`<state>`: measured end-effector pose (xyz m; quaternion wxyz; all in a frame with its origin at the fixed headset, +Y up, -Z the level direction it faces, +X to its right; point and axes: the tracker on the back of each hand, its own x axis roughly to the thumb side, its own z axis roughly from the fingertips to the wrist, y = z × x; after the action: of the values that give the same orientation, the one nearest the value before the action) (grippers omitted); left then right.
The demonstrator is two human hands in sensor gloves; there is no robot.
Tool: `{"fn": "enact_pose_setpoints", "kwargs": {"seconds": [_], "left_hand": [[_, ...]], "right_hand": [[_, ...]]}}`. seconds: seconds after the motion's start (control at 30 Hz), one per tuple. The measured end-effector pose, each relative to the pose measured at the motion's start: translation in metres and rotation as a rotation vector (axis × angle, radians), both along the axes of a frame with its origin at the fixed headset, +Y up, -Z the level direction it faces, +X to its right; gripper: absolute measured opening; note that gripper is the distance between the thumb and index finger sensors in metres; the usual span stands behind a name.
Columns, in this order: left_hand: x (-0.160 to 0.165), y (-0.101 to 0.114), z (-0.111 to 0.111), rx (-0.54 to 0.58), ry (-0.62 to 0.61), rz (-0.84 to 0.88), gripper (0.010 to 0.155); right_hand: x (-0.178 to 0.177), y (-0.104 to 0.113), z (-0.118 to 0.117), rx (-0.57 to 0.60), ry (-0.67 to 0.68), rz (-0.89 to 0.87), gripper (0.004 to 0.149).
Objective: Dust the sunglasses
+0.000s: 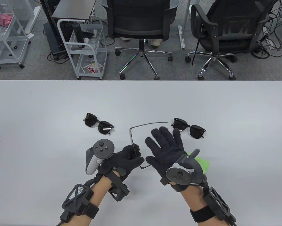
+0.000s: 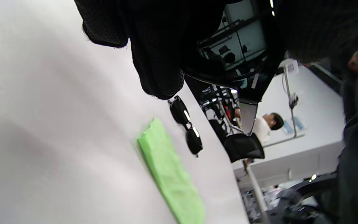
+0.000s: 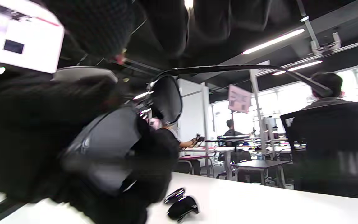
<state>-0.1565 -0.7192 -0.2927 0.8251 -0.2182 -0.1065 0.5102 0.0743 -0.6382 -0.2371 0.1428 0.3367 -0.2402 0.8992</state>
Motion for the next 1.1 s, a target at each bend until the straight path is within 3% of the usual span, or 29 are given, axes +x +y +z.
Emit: {"fn": "enact_pose_setpoints", "kwargs": {"seconds": [0.1,0.47,0.57,0.7,0.73,0.8,0.87,0.93,1.1], "left_hand": [[-0.004,-0.004,0.001,-0.079,0.065,0.142,0.084],[0.003,-0.004,0.002,-0.055,0.024,0.093,0.084],[-0.002,0.011,0.006,0.137,0.066,-0.154,0.087],[-0.009,0.046,0.017,0.646,0.207,-0.542,0.066],[-0.008,0.055,0.023,0.813,0.252,-0.613,0.065],[-0.002,0.064,0.03,1.022,0.215,-0.821,0.076],[0.005,0.063,0.033,1.094,0.125,-0.959,0.096],[0.013,0.055,0.032,1.09,0.014,-0.969,0.107],[0.023,0.048,0.033,1.165,-0.05,-1.087,0.113]], "right_hand": [[-0.018,-0.013,0.001,-0.025,0.038,0.11,0.057],[-0.028,-0.02,-0.002,0.005,0.003,0.209,0.043],[-0.019,-0.019,-0.006,0.006,-0.025,0.196,0.042],[0.004,-0.016,-0.014,-0.056,-0.071,0.1,0.041],[0.011,-0.016,-0.017,-0.085,-0.073,0.068,0.04],[0.02,-0.016,-0.022,-0.148,-0.065,0.016,0.04],[0.029,-0.017,-0.027,-0.222,-0.048,-0.052,0.04],[0.035,-0.019,-0.031,-0.311,0.002,-0.12,0.04],[0.042,-0.025,-0.037,-0.494,0.115,-0.178,0.04]]}}
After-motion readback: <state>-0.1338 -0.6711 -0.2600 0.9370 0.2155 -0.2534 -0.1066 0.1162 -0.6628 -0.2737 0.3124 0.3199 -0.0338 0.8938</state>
